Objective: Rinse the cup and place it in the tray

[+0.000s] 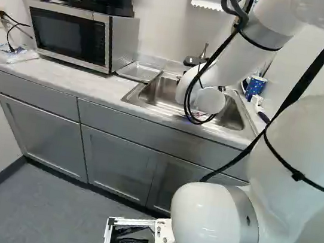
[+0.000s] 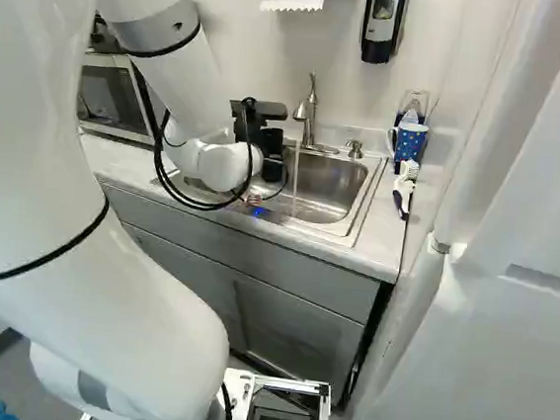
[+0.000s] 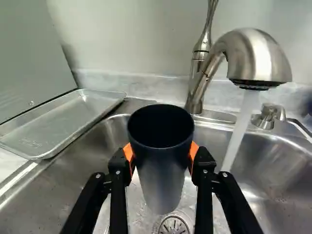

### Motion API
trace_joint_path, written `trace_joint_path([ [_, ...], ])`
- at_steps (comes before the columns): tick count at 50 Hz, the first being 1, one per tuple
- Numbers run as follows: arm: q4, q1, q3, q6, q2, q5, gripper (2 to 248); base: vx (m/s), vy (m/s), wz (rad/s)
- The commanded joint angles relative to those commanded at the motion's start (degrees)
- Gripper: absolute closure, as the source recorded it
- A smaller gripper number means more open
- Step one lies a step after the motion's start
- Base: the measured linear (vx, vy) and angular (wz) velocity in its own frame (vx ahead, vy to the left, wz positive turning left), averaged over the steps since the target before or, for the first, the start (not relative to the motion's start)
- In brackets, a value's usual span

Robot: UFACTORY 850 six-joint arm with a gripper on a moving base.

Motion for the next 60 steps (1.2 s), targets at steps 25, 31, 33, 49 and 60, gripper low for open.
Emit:
trace_joint_path([
  [25, 0.0, -4.6, 1.1, 0.0, 1.0, 1.5, 126, 0.000, 0.000, 0.000],
  [31, 0.0, -5.9, 1.4, 0.0, 1.3, 1.5, 126, 0.000, 0.000, 0.000],
  [33, 0.0, -6.2, 1.4, 0.0, 1.3, 1.5, 126, 0.000, 0.000, 0.000],
  [49, 0.0, -6.2, 1.4, 0.0, 1.3, 1.5, 126, 0.000, 0.000, 0.000],
  [60, 0.0, -6.2, 1.4, 0.0, 1.3, 1.5, 126, 0.000, 0.000, 0.000],
])
